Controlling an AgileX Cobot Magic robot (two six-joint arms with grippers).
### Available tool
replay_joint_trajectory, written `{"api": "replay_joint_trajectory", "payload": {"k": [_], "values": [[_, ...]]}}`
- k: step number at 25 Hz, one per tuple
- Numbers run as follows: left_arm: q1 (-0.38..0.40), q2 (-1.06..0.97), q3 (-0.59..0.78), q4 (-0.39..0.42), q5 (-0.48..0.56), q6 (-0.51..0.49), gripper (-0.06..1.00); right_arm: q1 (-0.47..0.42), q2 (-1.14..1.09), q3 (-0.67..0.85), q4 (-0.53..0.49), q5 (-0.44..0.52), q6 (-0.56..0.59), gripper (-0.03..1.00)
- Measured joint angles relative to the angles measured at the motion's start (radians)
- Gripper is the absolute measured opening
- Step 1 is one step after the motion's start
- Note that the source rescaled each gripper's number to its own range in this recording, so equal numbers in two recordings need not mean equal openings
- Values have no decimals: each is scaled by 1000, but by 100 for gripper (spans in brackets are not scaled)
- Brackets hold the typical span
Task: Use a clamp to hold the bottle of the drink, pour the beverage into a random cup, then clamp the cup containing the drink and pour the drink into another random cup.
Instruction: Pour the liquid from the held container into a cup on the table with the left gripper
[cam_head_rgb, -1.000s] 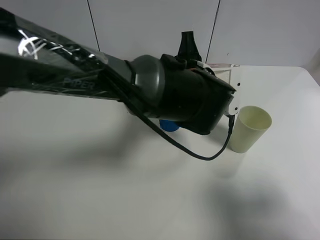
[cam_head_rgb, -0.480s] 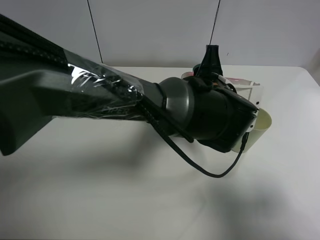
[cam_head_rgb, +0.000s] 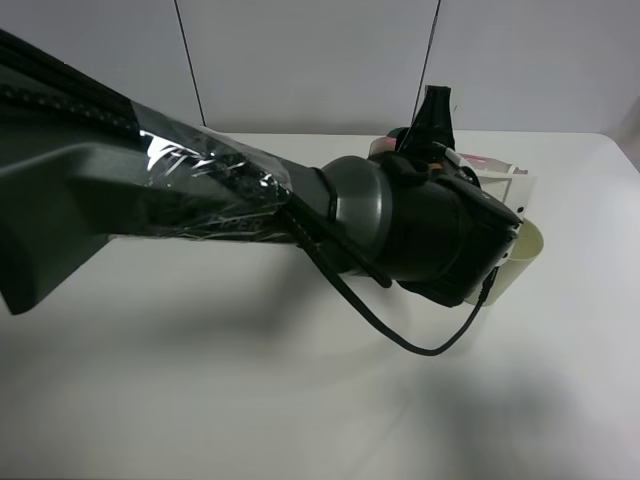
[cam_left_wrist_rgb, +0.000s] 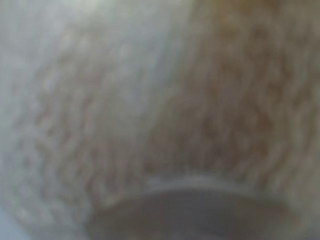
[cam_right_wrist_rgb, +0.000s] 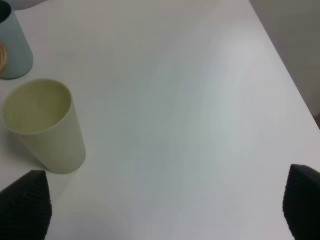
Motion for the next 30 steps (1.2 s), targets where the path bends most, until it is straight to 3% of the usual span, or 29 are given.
{"api": "replay_joint_trajectory", "payload": {"k": [7, 18, 30], "values": [[0, 0, -33, 28, 0, 8, 0, 0, 0, 0, 0, 0, 0, 78], [1, 0, -35, 144, 18, 22, 0, 0, 0, 0, 0, 0, 0, 78], [11, 1, -35, 183, 18, 22, 0, 0, 0, 0, 0, 0, 0, 78]]}}
